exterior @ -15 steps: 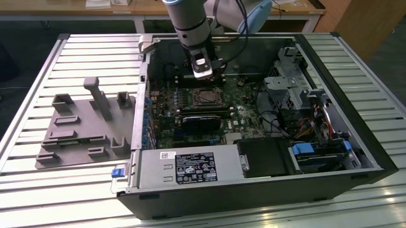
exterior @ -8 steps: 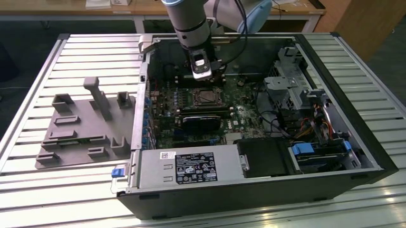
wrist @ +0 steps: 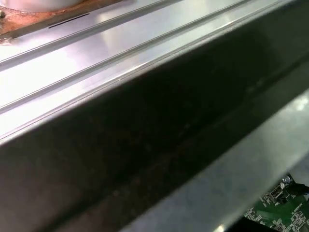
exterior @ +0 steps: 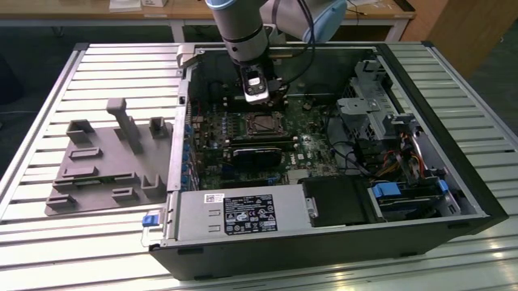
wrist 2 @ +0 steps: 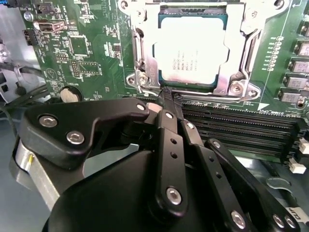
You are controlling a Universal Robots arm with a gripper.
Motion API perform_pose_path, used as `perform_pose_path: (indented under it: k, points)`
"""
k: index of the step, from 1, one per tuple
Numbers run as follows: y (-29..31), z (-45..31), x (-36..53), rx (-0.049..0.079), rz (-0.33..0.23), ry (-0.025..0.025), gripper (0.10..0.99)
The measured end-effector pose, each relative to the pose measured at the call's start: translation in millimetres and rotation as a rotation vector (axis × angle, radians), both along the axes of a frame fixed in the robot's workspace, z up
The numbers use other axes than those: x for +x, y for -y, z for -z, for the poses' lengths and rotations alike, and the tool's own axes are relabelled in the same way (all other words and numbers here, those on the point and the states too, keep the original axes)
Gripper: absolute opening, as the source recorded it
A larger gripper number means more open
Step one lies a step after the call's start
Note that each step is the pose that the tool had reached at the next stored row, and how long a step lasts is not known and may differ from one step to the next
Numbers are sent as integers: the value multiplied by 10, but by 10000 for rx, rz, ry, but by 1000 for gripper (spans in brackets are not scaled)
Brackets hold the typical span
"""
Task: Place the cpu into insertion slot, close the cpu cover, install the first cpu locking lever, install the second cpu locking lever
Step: 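Install the first cpu locking lever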
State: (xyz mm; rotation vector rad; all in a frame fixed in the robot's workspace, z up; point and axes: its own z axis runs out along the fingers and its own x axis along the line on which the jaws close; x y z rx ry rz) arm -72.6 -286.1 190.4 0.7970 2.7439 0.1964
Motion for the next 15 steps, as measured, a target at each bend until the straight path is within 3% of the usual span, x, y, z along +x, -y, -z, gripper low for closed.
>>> perform_pose_path:
  k: [5,11,15]
  points:
    - [0,2,0,6,13,1,106]
    - [2,2,0,177,12,1,106]
    - [1,2,0,184,12,2,106]
